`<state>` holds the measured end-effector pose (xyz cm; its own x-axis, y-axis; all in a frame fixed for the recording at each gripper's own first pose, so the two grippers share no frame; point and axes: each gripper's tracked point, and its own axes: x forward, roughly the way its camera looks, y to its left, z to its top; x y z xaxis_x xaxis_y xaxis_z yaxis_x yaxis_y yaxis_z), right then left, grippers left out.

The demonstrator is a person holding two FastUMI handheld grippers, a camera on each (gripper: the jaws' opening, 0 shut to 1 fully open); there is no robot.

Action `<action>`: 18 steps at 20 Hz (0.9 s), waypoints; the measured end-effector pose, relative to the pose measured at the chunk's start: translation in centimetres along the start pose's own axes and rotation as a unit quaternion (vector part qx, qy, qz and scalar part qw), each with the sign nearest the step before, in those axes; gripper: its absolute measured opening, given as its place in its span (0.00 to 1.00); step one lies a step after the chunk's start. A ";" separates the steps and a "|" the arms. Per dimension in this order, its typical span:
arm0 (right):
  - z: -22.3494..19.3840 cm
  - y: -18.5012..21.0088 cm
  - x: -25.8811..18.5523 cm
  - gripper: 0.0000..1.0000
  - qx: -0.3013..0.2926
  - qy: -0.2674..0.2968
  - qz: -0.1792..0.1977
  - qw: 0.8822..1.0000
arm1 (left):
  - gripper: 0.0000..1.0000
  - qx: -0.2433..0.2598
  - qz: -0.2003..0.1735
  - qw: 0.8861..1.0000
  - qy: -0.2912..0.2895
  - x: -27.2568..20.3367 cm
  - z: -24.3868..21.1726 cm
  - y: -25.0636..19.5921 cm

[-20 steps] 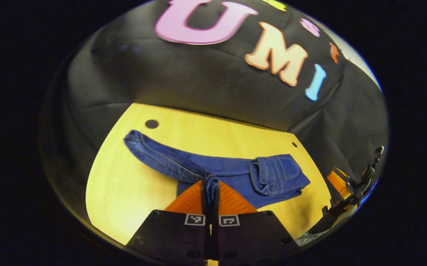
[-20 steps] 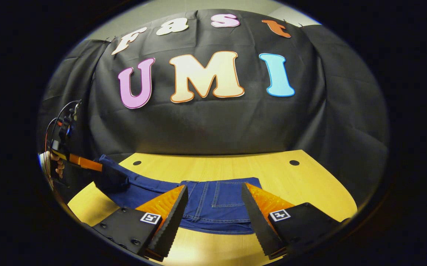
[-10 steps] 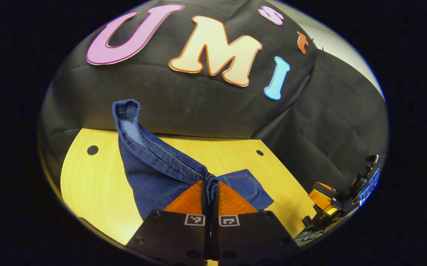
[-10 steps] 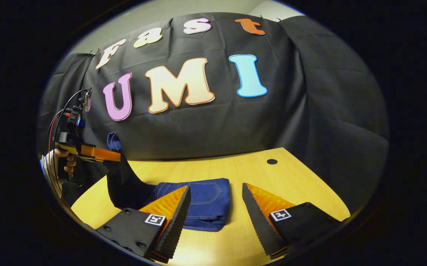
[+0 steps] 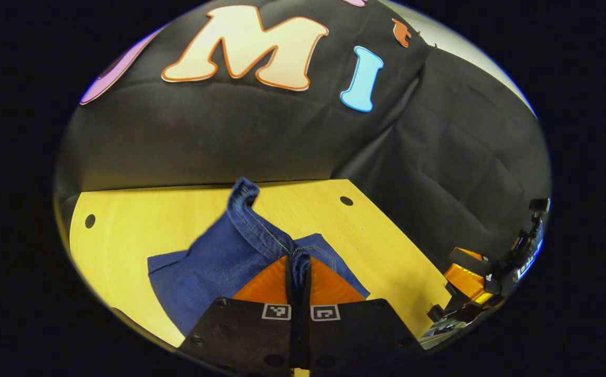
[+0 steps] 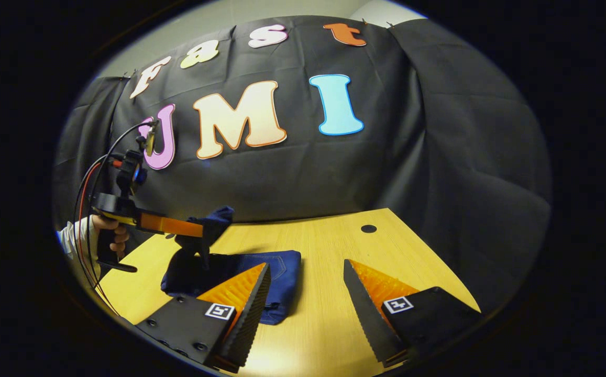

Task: Grasp the waist and the cuffs of the jeans and fold them to make the two legs overlap; first hold the waist and fold one-third of the jeans toward the cuffs, then hold the cuffs and fold the remaining one-third in the same direction to finish folding.

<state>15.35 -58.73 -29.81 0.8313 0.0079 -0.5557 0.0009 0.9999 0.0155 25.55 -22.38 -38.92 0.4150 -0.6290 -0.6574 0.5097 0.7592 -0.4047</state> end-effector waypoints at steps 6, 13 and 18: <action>-1.3 -0.9 0.4 0.87 -0.009 0.018 0.009 1.000 | 0.00 0.014 0.022 0.998 0.054 5.5 -6.3 -1.6; -1.7 -1.3 0.8 0.89 -0.012 0.022 0.041 0.999 | 0.02 0.018 0.054 0.997 0.043 7.5 -9.2 -2.1; 2.2 1.3 1.1 0.98 -0.009 -0.031 0.061 0.998 | 0.99 0.028 0.096 0.992 -0.080 0.9 -3.9 -3.4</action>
<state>17.49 -57.49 -28.55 0.8575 0.1294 -0.4979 -0.1125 0.9916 0.0640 21.27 -24.89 -40.62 0.6203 -0.4953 -0.6082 0.4488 0.8601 -0.2426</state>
